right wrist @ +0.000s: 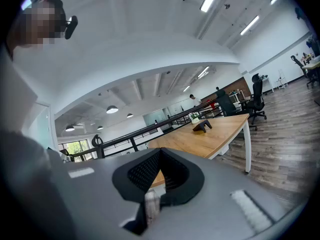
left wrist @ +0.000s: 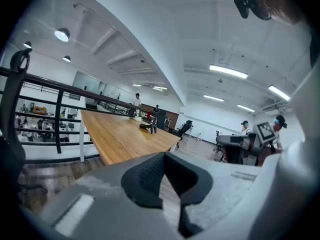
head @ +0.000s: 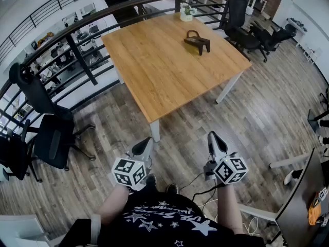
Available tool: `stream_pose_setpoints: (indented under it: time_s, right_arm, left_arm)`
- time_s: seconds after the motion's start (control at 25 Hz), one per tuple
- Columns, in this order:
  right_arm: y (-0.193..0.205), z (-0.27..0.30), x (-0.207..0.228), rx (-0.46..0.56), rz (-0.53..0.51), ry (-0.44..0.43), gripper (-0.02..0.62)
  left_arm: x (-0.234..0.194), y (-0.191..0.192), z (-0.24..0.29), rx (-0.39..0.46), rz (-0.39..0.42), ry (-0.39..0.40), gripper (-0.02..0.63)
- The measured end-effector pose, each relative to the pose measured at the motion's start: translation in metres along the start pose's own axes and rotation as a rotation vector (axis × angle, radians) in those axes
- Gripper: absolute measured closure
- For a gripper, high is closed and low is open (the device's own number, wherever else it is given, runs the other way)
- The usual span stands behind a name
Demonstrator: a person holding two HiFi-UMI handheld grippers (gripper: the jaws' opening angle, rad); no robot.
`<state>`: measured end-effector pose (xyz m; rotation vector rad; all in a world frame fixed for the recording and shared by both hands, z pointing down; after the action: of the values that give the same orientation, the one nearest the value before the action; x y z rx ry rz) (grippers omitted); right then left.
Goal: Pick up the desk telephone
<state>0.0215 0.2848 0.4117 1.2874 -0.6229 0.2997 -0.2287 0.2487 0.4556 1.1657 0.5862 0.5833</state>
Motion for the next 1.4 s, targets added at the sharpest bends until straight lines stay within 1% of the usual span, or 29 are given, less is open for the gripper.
stream_pose_setpoints:
  time_s: [0.16, 0.36, 0.52, 0.64, 0.76, 1.0, 1.2, 1.28, 1.4]
  right_arm:
    - [0.009, 0.007, -0.009, -0.018, -0.005, -0.024, 0.595]
    - [0.014, 0.009, -0.009, -0.035, -0.022, -0.027, 0.595]
    - [0.011, 0.007, -0.010, -0.032, -0.018, -0.027, 0.595]
    - [0.018, 0.003, -0.008, -0.046, -0.023, -0.019, 0.595]
    - [0.023, -0.008, -0.003, -0.052, -0.029, -0.006, 0.594]
    - [0.025, -0.014, 0.012, -0.061, -0.027, -0.016, 0.594]
    - [0.033, -0.024, 0.027, -0.088, -0.023, -0.009, 0.594]
    - [0.037, -0.025, 0.033, -0.102, -0.025, -0.010, 0.594]
    - [0.038, -0.018, 0.047, -0.110, -0.016, 0.011, 0.594]
  left_arm:
    - [-0.011, -0.005, -0.003, 0.016, -0.003, 0.001, 0.604]
    - [-0.018, -0.009, -0.002, 0.028, 0.007, 0.002, 0.604]
    - [-0.013, -0.003, -0.001, 0.010, -0.023, 0.008, 0.604]
    - [-0.006, 0.004, 0.000, -0.014, -0.010, 0.015, 0.604]
    - [0.005, 0.009, 0.001, -0.020, -0.022, 0.024, 0.604]
    - [0.016, 0.016, 0.006, -0.020, -0.036, 0.017, 0.604]
    - [0.029, 0.029, 0.004, -0.034, -0.047, -0.007, 0.604]
    - [0.030, 0.033, 0.002, -0.039, -0.051, -0.021, 0.604]
    - [0.027, 0.035, 0.007, -0.044, -0.058, -0.037, 0.604]
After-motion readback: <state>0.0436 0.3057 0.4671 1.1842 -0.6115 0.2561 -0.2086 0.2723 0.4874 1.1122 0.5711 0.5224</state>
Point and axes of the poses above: the fingertips, and each gripper's own axes: z forward along the fingers, x to its right, y out of its underside, the point moved 2 cm from there along -z, backward along the fingers, and after that the axes turned 12 degrees about z, right-handed, at the moved point
